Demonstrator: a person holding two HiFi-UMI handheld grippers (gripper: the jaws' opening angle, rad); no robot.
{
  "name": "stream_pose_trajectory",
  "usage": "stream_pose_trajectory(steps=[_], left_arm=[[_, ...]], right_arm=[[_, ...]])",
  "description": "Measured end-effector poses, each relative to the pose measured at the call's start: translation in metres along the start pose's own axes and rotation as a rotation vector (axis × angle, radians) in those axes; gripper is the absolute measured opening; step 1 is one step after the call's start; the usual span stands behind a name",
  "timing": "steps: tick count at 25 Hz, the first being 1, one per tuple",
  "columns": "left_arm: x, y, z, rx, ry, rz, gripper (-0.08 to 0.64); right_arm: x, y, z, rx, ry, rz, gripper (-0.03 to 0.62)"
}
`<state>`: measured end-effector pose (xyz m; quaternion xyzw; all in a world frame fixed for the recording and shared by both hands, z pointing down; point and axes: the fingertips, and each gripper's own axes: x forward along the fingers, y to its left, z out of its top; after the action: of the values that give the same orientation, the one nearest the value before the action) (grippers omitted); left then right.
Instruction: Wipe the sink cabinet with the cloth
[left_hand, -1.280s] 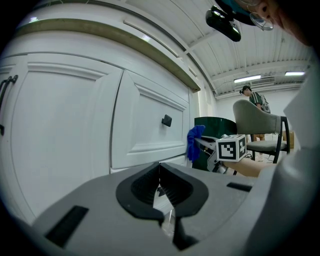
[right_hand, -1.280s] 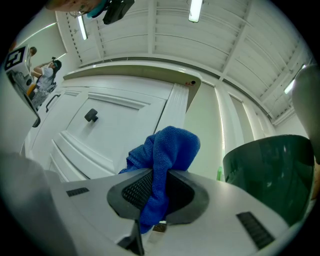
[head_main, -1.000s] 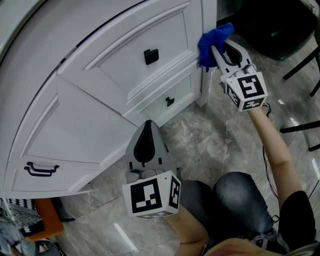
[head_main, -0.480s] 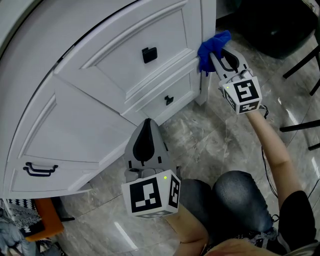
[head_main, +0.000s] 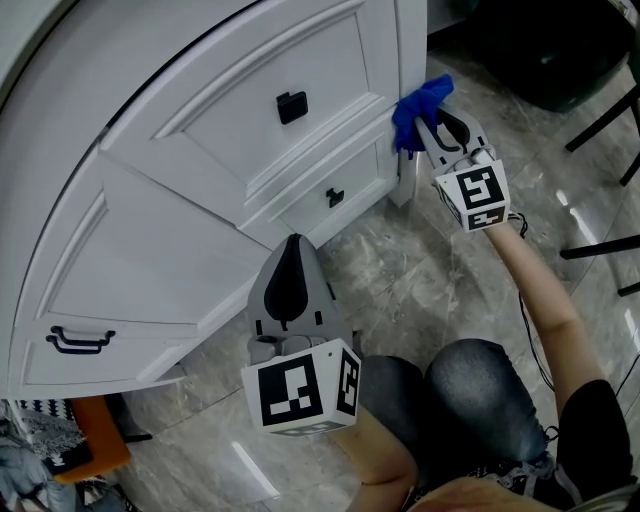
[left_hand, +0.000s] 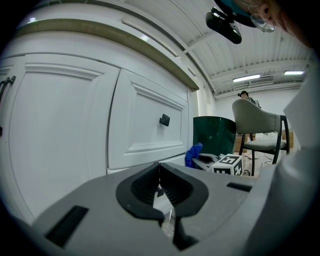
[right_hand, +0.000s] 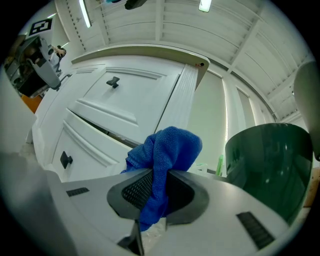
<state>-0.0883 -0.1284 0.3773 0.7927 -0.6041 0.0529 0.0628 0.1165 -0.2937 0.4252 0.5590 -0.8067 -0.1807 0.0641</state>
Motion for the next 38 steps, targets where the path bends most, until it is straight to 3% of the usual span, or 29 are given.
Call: stream_pose_trajectory(steps=[38], left_arm=[[-0.001,0.0,0.001,0.009,0.001,0.006,0.006]], right_arm=[[-0.006,0.035,-0.089,0.012,0.196,0.027,0.075]])
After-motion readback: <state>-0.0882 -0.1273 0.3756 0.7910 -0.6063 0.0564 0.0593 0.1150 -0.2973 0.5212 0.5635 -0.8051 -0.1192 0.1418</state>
